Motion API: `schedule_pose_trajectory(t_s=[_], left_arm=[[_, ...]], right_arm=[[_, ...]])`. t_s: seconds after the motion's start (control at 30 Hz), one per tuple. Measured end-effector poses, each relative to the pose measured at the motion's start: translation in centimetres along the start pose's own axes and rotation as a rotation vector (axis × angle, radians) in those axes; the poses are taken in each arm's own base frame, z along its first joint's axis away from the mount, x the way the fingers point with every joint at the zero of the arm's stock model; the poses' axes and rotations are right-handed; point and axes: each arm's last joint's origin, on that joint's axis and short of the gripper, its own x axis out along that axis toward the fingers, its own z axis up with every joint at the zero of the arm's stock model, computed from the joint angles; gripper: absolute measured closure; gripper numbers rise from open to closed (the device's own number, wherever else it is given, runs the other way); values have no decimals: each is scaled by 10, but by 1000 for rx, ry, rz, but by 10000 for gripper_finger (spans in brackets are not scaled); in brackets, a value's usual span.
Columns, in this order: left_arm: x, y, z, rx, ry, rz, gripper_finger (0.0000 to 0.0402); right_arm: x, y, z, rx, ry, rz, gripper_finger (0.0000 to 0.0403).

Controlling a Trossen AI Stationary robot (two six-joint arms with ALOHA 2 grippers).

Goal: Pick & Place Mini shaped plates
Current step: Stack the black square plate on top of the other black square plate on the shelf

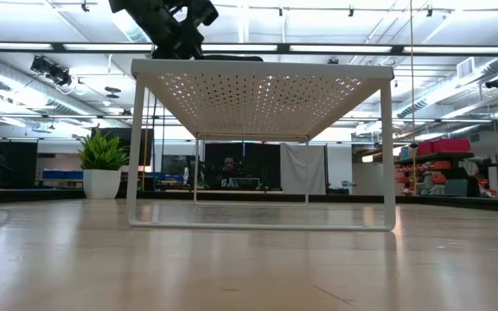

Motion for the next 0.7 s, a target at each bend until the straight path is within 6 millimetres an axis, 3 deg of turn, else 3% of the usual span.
schedule_pose_trajectory(t_s=[0.3, 0.5, 0.7], left_arm=[[-6, -10, 1, 244, -40, -16, 314], [-2, -15, -9, 484, -65, 20, 314], [1, -15, -20, 616, -85, 115, 314]], right_arm=[[0, 0, 0, 0, 0, 0, 374], [0, 0, 0, 0, 0, 0, 374], [0, 0, 0, 0, 0, 0, 374]])
